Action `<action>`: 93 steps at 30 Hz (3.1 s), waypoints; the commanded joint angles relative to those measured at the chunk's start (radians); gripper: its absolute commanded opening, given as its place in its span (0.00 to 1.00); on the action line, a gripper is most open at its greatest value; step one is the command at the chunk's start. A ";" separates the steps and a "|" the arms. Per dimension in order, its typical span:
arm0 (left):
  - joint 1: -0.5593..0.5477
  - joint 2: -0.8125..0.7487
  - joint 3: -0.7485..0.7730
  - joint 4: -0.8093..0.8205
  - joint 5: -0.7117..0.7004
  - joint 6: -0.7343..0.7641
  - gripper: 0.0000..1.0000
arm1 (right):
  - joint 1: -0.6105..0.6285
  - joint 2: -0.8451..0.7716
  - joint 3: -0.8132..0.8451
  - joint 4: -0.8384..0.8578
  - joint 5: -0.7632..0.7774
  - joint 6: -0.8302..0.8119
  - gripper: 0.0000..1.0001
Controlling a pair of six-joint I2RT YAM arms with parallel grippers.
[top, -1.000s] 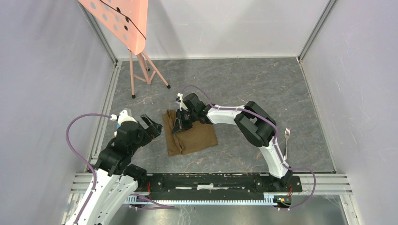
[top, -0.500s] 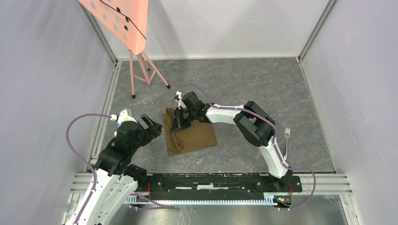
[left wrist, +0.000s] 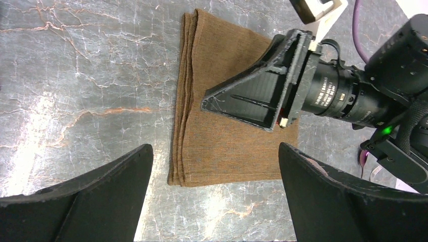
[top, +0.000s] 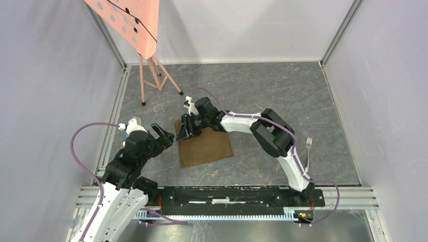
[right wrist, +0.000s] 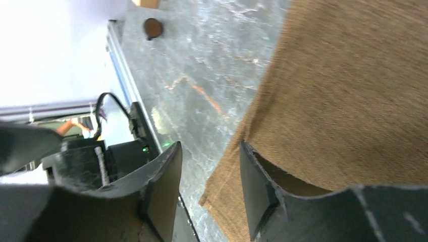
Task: Fold the napkin into a case and place the utensils inside
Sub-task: Fold the rectangle-folded napkin at the center of the board, then smooth out the square-folded napkin at the center of the board.
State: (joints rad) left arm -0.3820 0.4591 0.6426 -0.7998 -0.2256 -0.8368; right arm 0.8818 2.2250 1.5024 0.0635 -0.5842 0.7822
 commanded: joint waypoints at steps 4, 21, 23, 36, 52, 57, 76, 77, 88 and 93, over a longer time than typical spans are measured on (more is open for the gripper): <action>0.001 -0.001 0.013 0.021 0.029 -0.009 1.00 | -0.027 -0.198 -0.149 0.201 -0.130 -0.060 0.53; 0.001 0.606 0.086 0.305 0.345 0.157 0.61 | -0.131 -0.572 -0.629 -0.089 0.013 -0.439 0.33; 0.001 0.649 0.075 0.372 0.403 0.122 0.53 | -0.136 -0.597 -0.657 -0.040 -0.017 -0.415 0.33; 0.040 0.858 -0.096 0.454 0.365 0.020 0.43 | -0.254 -0.582 -0.932 0.295 -0.163 -0.313 0.65; 0.071 0.737 0.102 0.367 0.421 0.086 0.72 | -0.315 -0.541 -0.646 0.276 -0.123 -0.260 0.78; 0.116 0.924 0.149 0.493 0.422 0.081 0.77 | -0.333 -0.332 -0.518 0.496 -0.165 -0.069 0.80; 0.230 0.945 0.231 0.471 0.466 0.068 0.90 | -0.385 -0.269 -0.417 0.452 -0.173 -0.092 0.84; 0.230 0.971 0.253 0.469 0.468 0.067 0.90 | -0.383 -0.247 -0.395 0.478 -0.181 -0.069 0.84; 0.263 1.197 0.349 0.484 0.365 0.057 0.92 | -0.392 -0.079 -0.316 0.552 -0.165 -0.013 0.85; 0.310 1.229 0.362 0.433 0.319 0.096 0.92 | -0.421 -0.056 -0.302 0.401 -0.107 -0.150 0.84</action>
State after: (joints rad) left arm -0.0982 1.6817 0.9695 -0.3195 0.1749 -0.7773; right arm 0.4870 2.1647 1.1687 0.5457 -0.7372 0.7422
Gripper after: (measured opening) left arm 0.918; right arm 0.843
